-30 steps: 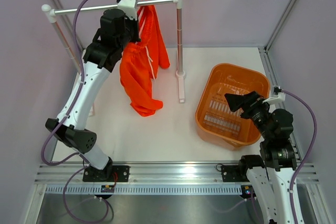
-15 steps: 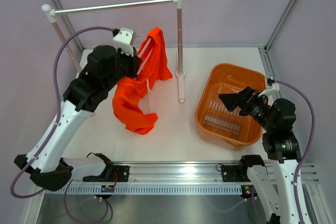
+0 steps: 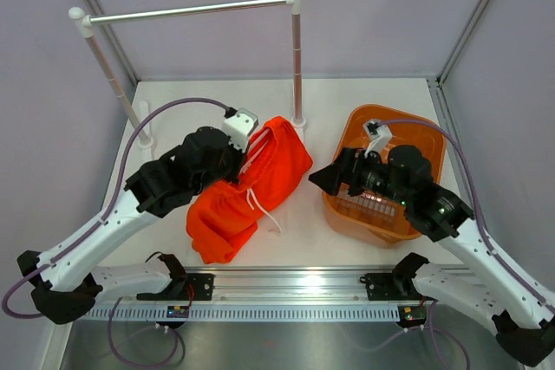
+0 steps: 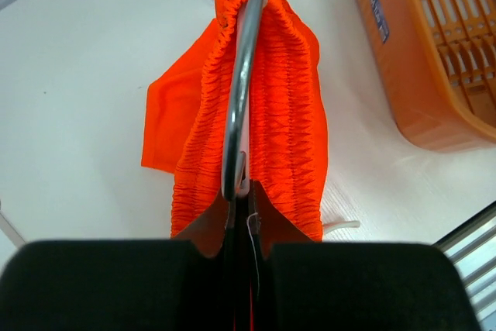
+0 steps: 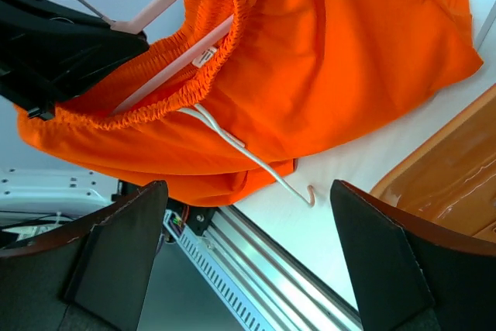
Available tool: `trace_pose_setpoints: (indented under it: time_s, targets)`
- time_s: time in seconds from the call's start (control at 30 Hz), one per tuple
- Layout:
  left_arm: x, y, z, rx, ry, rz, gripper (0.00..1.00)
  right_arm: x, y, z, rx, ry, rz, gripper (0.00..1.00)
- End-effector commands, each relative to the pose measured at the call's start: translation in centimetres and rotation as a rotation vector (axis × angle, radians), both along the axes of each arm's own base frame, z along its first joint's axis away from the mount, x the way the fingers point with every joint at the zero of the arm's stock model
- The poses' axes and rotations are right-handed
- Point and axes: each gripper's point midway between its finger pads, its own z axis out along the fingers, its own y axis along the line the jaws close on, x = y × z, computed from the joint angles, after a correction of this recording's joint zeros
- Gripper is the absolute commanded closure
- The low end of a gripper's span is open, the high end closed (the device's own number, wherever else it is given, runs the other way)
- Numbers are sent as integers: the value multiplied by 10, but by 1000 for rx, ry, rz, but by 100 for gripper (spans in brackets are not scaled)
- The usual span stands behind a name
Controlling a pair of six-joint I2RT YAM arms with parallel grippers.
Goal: Remove the shorts from the hanger
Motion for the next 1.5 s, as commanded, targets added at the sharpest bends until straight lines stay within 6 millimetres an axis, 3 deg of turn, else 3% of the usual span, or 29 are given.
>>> trace_pose_setpoints:
  time_s: [0.0,0.23,0.33,0.47,1.0,1.2,1.3,1.33,1.43,1.47]
  targets:
    - [3,-1,30,-102,-90,11,100,24,6,21,-14,-69,-135,5]
    - [-9,-4,19,-104,-43,-42,100,34,50,22,-70,-90,-161,13]
    - [-14,-3,19,-101,-33,-59,100,48,68,13,-133,-93,-193,15]
    - [-18,0,15,-89,-20,-65,100,56,86,18,-110,-110,-181,16]
    - [-41,17,18,-130,-12,-92,100,91,123,13,-158,-123,-220,21]
    - [-47,23,24,-139,-19,-100,100,98,132,4,-180,-107,-220,39]
    - [-51,24,27,-155,-25,-108,100,101,129,9,-208,-117,-236,63]
    - [-52,24,26,-156,-21,-111,100,103,122,8,-237,-118,-259,79]
    - [-58,25,27,-174,-23,-131,100,111,104,14,-314,-136,-324,99]
    - [-59,25,28,-182,-30,-138,100,114,100,22,-320,-144,-342,100]
